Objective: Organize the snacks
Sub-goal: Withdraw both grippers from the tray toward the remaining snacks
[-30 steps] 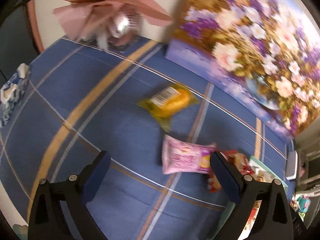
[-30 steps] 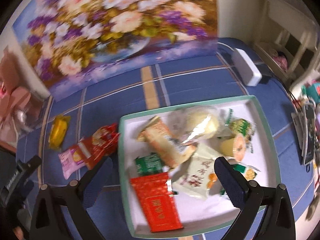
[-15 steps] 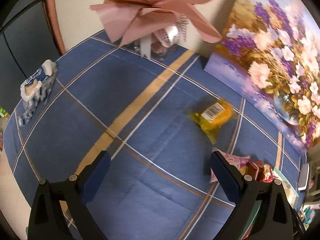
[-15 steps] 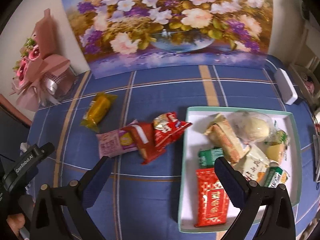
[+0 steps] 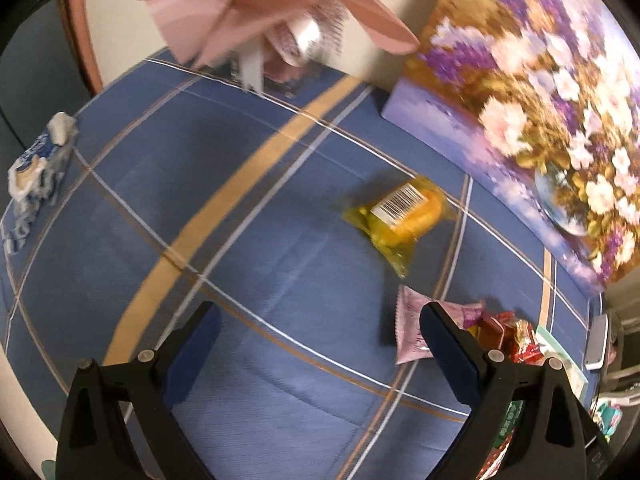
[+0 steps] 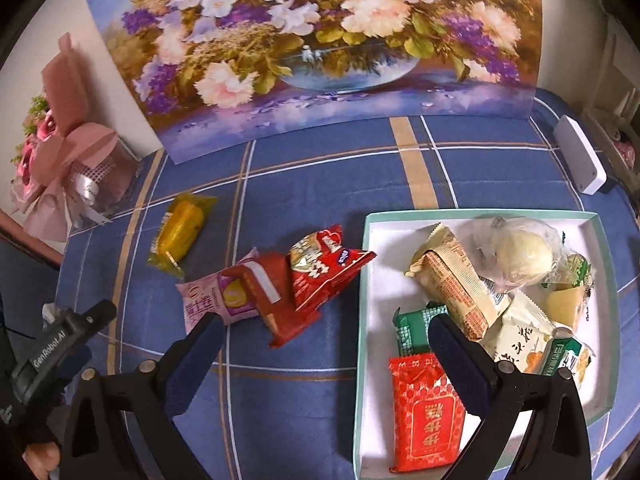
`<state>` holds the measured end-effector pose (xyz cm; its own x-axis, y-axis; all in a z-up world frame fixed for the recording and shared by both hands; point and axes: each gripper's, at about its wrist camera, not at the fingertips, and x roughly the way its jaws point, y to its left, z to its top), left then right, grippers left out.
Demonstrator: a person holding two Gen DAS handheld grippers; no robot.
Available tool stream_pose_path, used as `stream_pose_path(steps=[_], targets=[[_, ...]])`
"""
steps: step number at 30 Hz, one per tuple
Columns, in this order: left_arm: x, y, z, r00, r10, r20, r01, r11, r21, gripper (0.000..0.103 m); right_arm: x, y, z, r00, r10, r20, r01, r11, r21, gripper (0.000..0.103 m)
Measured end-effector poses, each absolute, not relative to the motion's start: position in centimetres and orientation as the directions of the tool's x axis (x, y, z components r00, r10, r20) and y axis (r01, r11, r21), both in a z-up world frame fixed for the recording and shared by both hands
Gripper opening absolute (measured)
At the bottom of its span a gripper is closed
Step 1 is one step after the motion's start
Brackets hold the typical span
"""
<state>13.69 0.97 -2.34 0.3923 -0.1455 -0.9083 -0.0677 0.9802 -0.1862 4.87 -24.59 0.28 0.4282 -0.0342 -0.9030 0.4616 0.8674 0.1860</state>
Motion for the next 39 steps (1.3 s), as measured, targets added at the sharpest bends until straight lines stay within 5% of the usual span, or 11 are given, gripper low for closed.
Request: stream_pose_path(steps=[18, 39], targets=[[17.0, -6.1, -6.3, 0.294, -0.248, -0.923, 0.072, 0.969, -0.237, 0.099, 7.3, -26.5, -2.2, 0.406, -0.056, -0.912, 0.483, 0.860, 0.162, 0.094], [18.8, -4.5, -8.4, 0.296, -0.116, -0.948, -0.061, 0.988, -0.140, 0.099, 7.0, -27.1, -2.2, 0.397, -0.064, -0.915, 0.490, 0.858, 0.152, 0.094]])
